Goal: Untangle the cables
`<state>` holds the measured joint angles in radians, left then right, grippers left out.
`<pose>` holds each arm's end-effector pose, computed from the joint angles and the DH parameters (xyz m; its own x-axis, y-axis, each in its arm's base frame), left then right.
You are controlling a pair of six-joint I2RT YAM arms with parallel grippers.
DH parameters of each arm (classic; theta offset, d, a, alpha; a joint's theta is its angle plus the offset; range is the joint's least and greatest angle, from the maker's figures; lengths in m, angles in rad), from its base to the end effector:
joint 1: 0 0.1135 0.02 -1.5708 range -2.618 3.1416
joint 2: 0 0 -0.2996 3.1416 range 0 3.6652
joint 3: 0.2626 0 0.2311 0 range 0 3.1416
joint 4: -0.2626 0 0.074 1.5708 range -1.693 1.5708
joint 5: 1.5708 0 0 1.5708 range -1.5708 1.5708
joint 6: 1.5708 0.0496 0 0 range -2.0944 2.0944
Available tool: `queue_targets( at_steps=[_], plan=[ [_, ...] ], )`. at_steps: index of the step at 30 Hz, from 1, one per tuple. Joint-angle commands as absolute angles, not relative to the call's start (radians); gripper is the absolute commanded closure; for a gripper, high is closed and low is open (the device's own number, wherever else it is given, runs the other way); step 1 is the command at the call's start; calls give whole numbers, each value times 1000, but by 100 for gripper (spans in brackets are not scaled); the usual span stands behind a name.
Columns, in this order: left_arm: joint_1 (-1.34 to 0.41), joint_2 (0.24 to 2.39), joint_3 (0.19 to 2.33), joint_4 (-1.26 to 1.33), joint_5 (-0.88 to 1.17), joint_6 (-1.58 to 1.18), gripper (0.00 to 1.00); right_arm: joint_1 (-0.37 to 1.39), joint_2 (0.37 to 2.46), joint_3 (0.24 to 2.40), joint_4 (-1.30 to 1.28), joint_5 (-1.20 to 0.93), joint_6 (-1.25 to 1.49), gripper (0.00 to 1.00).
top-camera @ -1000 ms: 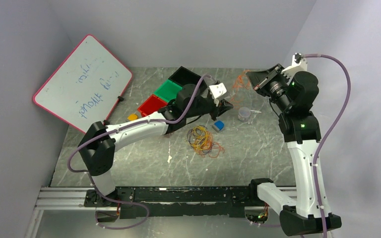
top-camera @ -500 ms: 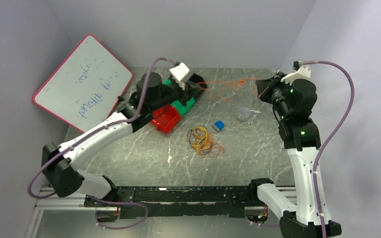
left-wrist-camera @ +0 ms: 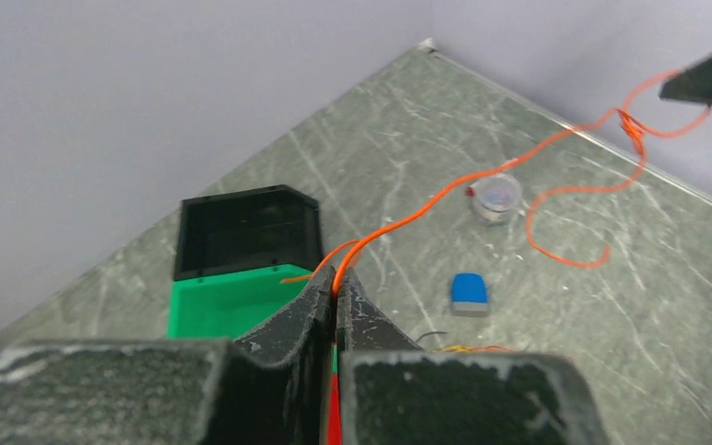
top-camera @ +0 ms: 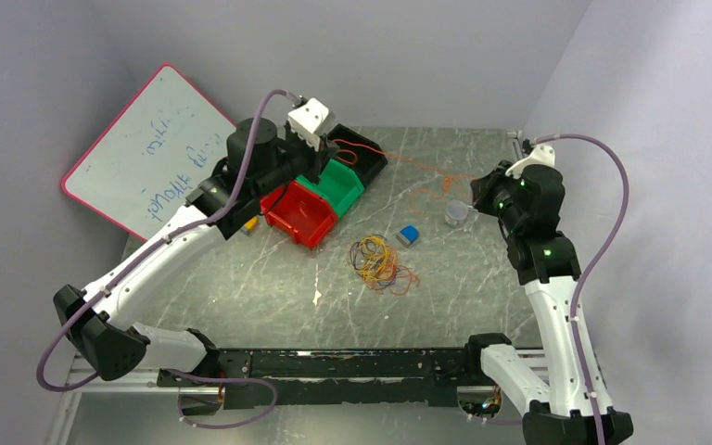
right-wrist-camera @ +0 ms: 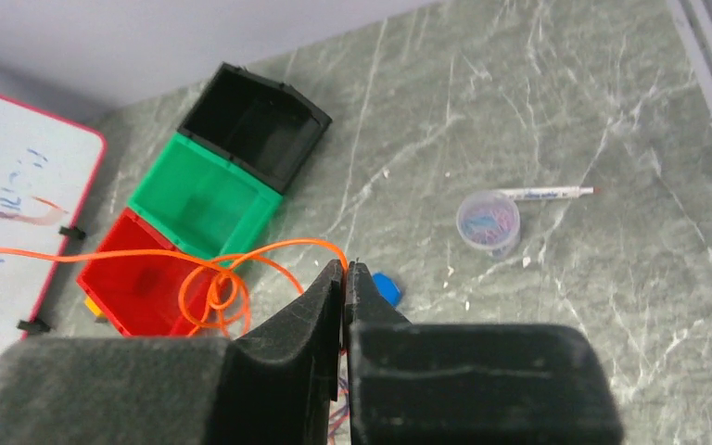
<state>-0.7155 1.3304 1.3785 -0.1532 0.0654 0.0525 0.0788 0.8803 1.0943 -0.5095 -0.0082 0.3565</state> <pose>0.2179 -0.1937 0.4622 -0.0421 0.1060 -0.9935 0.7068 0.7059 0.0453 0.1523 0.0124 0.4145 -0.3023 0.3262 -0.8957 0.0202 0.9416 0.3361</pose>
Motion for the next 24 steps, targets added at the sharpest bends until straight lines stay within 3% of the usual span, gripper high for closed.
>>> queue_targets(
  at_steps=[1,7,11,24],
  plan=[
    [-676,1321,1485,-242,31,87,93,82,879,1037,-486,-31,363,90],
    [-676,1357,1601,-305,104,134,93,82,896,941,-455,-36,417,66],
    [-676,1379,1668,-337,144,150,93,80,914,911,-465,27,442,55],
    [-675,1394,1804,-402,7,230,93,81,956,854,-477,242,451,53]
  ],
)
